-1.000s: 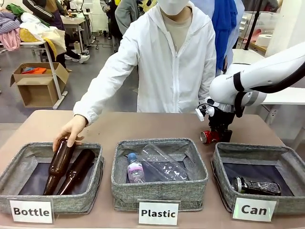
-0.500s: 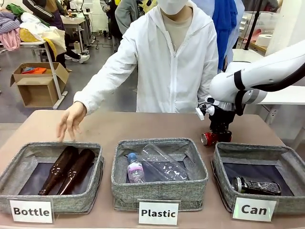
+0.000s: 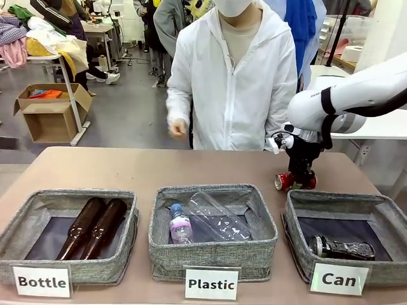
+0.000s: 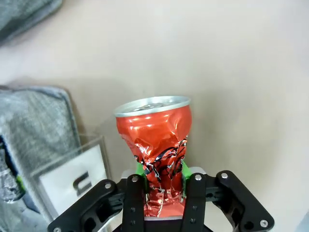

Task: Sort the can waste into the basket.
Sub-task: Pick up the can waste from the table and place it in the right Fabric basket.

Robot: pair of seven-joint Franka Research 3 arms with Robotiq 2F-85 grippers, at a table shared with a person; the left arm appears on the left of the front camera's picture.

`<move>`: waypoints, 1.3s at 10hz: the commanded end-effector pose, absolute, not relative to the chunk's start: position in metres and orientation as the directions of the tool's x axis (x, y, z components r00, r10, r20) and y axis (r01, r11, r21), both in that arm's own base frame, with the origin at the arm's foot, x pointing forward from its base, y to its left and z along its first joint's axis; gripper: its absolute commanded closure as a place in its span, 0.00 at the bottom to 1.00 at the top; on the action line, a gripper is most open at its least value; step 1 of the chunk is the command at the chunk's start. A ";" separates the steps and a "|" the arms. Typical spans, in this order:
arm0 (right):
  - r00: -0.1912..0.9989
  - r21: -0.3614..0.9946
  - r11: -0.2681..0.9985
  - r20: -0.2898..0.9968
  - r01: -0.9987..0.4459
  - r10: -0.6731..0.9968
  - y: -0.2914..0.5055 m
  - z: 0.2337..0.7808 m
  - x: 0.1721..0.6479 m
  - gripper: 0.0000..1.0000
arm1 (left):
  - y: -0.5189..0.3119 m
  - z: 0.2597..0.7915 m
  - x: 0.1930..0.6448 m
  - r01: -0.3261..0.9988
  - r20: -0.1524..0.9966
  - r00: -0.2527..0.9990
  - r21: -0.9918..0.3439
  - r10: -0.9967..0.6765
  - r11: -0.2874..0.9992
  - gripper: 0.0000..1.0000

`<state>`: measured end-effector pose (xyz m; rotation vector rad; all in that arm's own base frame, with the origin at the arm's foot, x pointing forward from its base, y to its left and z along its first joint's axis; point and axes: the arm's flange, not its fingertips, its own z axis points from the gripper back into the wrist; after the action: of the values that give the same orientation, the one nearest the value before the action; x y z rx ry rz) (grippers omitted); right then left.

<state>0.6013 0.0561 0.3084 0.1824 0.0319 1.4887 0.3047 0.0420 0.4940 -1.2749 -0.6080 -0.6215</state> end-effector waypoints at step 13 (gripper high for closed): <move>0.333 0.281 0.305 0.054 -0.910 0.941 0.017 0.433 0.405 0.81 | -0.036 0.475 0.331 0.685 0.635 0.723 -0.710 -0.272 0.165 0.00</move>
<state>0.4090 0.0206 0.4366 0.2733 0.1088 1.2155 0.3342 -0.0350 0.4755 -1.2262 -0.4080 -0.7036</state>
